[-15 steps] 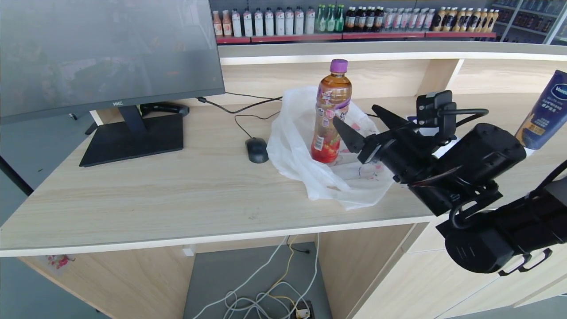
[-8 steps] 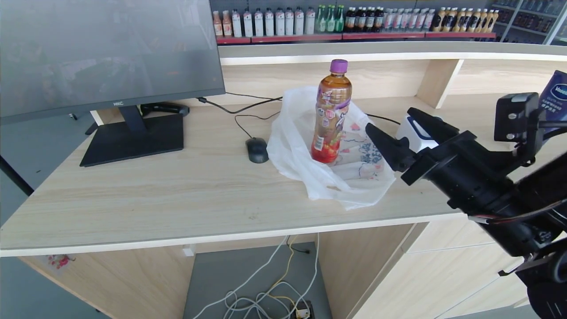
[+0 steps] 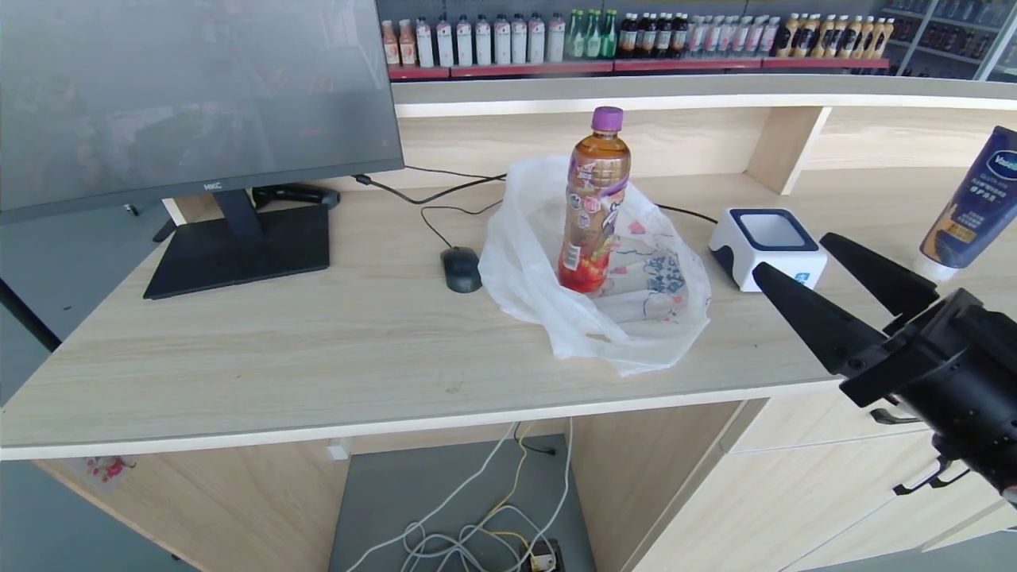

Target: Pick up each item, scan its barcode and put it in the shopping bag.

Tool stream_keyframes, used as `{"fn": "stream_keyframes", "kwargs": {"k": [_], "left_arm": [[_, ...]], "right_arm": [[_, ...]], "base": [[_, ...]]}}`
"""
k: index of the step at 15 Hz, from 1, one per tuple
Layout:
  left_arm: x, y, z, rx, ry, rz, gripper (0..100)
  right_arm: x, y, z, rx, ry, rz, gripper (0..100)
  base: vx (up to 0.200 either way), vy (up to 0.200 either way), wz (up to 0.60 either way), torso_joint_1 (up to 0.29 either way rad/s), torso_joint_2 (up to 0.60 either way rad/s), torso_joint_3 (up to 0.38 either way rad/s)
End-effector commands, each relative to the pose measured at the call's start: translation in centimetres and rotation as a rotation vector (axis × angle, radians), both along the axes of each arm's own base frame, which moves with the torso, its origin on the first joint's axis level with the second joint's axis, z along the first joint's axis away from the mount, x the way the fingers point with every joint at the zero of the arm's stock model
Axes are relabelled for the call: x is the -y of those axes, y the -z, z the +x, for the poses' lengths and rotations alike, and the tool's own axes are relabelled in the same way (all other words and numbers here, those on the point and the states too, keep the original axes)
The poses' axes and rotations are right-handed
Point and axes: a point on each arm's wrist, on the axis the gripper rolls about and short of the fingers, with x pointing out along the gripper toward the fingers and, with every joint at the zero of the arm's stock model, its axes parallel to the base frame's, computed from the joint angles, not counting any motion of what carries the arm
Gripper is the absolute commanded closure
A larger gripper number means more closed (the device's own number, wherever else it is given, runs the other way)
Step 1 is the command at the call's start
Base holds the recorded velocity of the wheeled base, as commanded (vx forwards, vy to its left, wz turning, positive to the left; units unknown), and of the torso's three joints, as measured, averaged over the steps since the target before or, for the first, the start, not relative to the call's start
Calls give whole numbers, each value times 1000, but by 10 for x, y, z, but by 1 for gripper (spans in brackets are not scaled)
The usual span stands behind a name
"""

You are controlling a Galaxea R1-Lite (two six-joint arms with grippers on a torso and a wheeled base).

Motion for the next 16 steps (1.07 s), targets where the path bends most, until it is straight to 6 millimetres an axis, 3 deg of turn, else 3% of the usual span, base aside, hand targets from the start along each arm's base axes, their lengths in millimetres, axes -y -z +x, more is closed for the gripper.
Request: {"fn": "stream_keyframes", "kwargs": {"k": [1, 4, 10, 16], "left_arm": [[0, 0, 0, 0, 0, 0, 0], [0, 0, 0, 0, -2, -3, 0], [0, 0, 0, 0, 0, 0, 0], [0, 0, 0, 0, 0, 0, 0]], "right_arm": [[5, -3, -10, 19, -1, 13, 0], [11, 5, -22, -11, -5, 9, 0], [9, 13, -16, -45, 0, -13, 0], [9, 13, -16, -45, 1, -11, 0]], "base": [[0, 0, 0, 0, 0, 0], [0, 0, 0, 0, 0, 0], [0, 0, 0, 0, 0, 0], [0, -200, 0, 1, 1, 4]]}}
